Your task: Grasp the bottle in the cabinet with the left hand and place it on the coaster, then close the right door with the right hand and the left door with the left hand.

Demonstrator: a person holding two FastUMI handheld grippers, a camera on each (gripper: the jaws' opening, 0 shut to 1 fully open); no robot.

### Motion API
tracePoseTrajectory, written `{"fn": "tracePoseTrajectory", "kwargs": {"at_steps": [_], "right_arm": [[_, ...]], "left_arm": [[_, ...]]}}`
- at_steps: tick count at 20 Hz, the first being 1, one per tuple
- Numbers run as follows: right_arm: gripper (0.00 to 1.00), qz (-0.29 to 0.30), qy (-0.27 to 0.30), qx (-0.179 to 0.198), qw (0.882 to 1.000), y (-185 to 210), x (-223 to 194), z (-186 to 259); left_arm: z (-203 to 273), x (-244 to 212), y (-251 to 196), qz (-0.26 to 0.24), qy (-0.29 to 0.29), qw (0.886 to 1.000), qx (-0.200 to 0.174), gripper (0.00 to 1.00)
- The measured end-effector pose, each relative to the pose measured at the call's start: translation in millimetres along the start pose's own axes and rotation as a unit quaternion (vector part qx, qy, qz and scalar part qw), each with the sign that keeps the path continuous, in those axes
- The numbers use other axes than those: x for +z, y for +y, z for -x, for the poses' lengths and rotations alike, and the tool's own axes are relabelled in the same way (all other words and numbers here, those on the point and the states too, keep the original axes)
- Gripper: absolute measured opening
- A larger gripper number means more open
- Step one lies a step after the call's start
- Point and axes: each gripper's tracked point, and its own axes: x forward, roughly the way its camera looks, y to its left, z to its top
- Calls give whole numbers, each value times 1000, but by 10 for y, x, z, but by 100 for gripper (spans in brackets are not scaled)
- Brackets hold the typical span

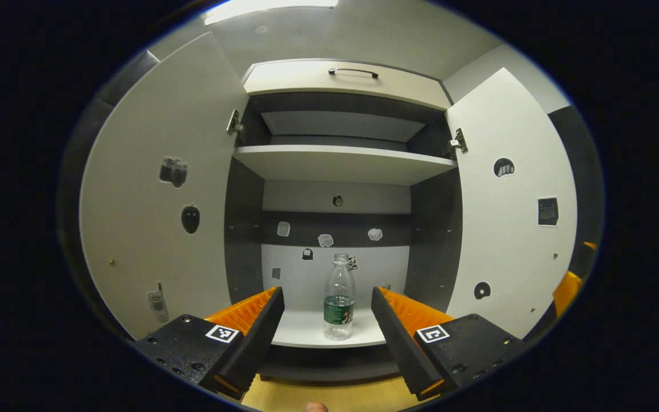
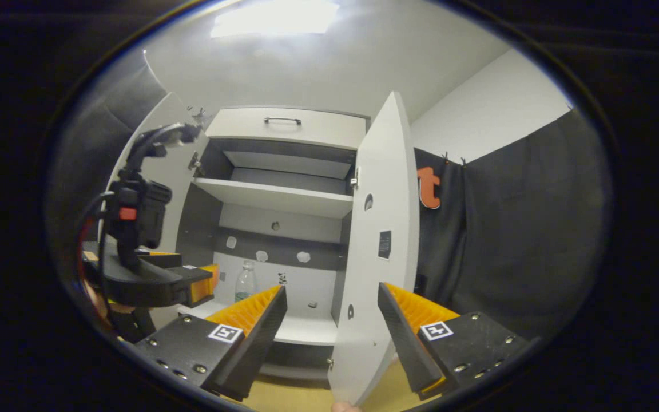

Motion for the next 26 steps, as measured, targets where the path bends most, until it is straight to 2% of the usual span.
{"fn": "tracePoseTrajectory", "kwargs": {"at_steps": [3,5,10,16,18,19,23,26], "right_arm": [[98,13,6,-30,999,-184,-17,109],[98,19,11,-55,998,-327,-22,190],[98,32,19,-120,992,-685,-33,356],[96,47,36,-184,981,-1043,-119,475],[97,43,47,-195,979,-1094,-186,495],[97,42,50,-198,978,-1114,-211,501],[96,44,49,-201,977,-1129,-206,493],[96,46,46,-196,978,-1121,-195,482]], "left_arm": [[-427,-136,-64,-3,14,1000,-10,94],[-669,-238,-88,-6,24,1000,-11,98],[-1252,-518,-176,-13,43,999,-15,98],[-1756,-821,-135,-10,77,997,3,98],[-1819,-871,-83,-12,78,997,12,91],[-1832,-828,-84,-10,76,997,10,80],[-1787,-793,-111,-4,74,997,3,77],[-1648,-681,-176,-4,67,998,-21,77]]}}
